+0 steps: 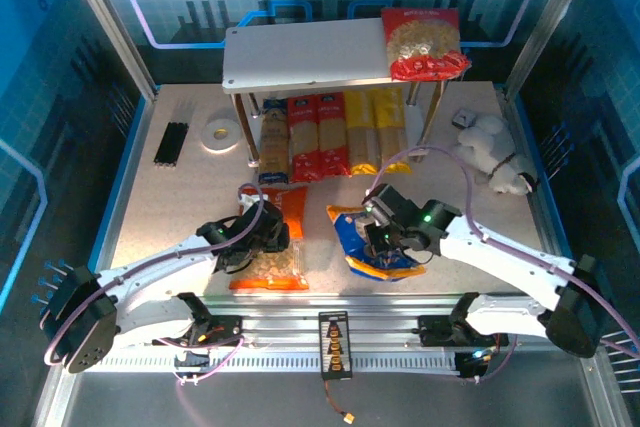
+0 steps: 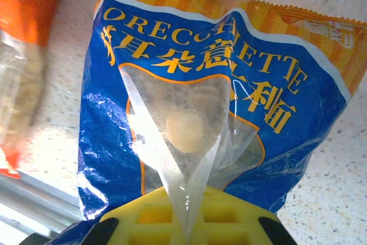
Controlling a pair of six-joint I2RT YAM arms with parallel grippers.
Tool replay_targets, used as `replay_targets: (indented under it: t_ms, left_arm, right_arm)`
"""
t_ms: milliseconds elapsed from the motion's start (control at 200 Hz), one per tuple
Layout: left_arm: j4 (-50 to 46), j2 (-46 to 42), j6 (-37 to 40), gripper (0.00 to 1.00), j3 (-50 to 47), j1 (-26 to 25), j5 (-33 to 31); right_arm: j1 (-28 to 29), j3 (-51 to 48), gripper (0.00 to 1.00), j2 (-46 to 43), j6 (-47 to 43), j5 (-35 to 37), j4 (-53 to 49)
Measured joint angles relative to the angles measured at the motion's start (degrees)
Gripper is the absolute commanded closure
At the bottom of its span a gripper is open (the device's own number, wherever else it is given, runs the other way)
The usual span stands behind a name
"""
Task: Place and organize the pasta boxes and bags onto the shelf
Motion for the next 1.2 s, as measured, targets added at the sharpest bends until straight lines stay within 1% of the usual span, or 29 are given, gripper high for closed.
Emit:
replay_targets:
  t_ms: [105,240,390,515,695,916,1201]
  left_arm:
    - [0.44,1.01,0.00,0.22,0.00,0.13,0.35]
    - [1.31,2.58,0.00,0.22,0.00,0.13,1.22]
    - [1.57,3.43,0.02,0.22,0.02,0.13,2.16]
    - [1.40,3.37,0.07,0.22,0.85,0.24,3.17]
    - [0.46,0.68,0.68,0.22,4.11,0.22,3.91]
    - [-1.11,-1.49,2.95,0.22,9.75,0.39,5.77]
    - [-1.81,-1.53,5.73,0.21,14.71,1.22,6.86]
  right_arm:
    - [0.00,5.92,1.00,-2.23,-1.77,0.39,-3.41]
    - [0.00,17.00,1.00,-3.89,-5.03,1.44,-7.30]
    - [0.02,30.18,1.00,-3.45,-9.64,2.36,-8.94]
    - [0.00,39.34,1.00,-0.85,-13.49,3.23,-8.31]
    - [-0.98,50.12,1.00,7.28,-19.23,4.09,-7.43]
    - [-5.44,68.06,1.00,21.70,-25.14,4.42,-7.10]
    - [-12.33,84.17,1.00,34.86,-27.52,4.79,-5.27]
